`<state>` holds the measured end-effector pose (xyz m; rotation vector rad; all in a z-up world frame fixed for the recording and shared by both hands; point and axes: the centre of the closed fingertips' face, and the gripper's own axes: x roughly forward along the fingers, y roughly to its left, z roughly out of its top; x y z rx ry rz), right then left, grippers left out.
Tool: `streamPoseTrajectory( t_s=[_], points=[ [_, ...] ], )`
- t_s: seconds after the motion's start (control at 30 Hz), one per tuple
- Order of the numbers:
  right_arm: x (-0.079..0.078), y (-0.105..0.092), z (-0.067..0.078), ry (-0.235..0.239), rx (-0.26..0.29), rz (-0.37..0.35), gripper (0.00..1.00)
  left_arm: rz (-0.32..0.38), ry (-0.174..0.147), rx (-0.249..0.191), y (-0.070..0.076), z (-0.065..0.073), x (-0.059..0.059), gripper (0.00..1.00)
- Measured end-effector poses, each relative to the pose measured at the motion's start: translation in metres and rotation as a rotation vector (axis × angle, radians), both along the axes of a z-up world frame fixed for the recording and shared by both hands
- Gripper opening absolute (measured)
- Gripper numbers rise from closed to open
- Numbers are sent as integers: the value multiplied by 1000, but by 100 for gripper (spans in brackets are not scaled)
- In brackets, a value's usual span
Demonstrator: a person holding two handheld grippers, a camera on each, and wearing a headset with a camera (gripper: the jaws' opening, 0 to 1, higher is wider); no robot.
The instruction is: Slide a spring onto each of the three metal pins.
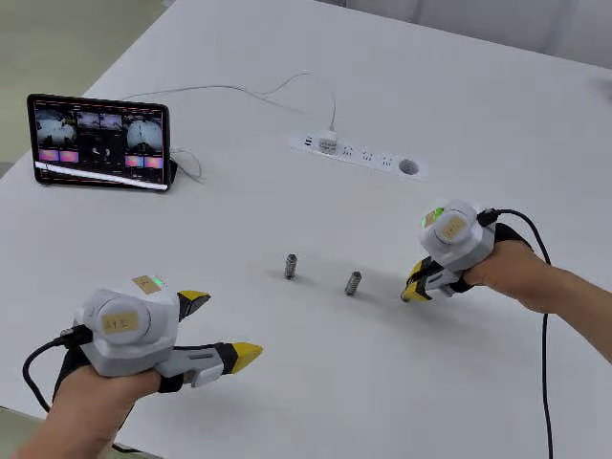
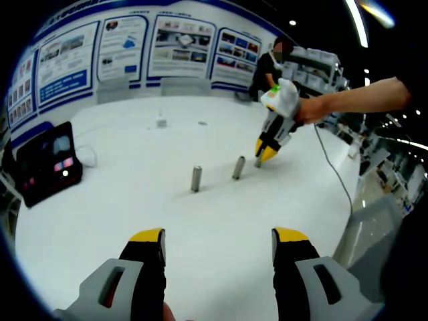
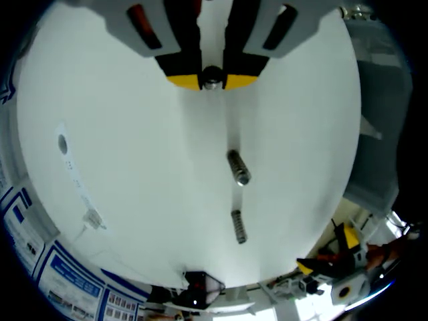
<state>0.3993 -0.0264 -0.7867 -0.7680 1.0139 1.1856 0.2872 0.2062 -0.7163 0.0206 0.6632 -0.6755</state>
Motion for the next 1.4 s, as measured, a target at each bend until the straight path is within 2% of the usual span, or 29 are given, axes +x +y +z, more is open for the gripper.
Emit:
streamPoseTrajectory(
  t_s=[0.2, 0.37, 0.5, 0.57, 0.8, 0.9, 1.07, 1.13, 1.3, 1.4],
  points=[
    [-4, 1, 2, 0, -13, 16, 23, -1, -4, 1, 1, 2, 1, 66],
    [-5, -1, 6, 4, -5, -6, 29, -1, -7, -1, -1, 4, 1, 66],
    [-9, -1, 11, 48, 22, -66, 39, -8, -8, -2, -3, 4, 0, 66],
    [-9, -2, 13, 43, 27, -73, 44, -8, -8, -2, -3, 4, 0, 66],
    [-9, -10, 22, 14, 34, -100, 49, -14, -13, -4, -5, 6, 1, 66],
    [-9, -11, 26, 22, 63, -137, 51, -20, -16, -3, -7, 8, 1, 66],
    [-8, -13, 33, 11, 105, -188, 52, -24, -21, -4, -8, 8, 2, 66],
    [-12, -11, 38, 13, 127, -210, 52, -26, -20, -5, -8, 8, 2, 67],
    [-15, -9, 39, 18, 181, -259, 54, -25, -21, -5, -9, 7, 3, 67],
    [-15, -9, 41, 5, 212, -298, 55, -25, -18, -7, -10, 7, 3, 67]
  ],
)
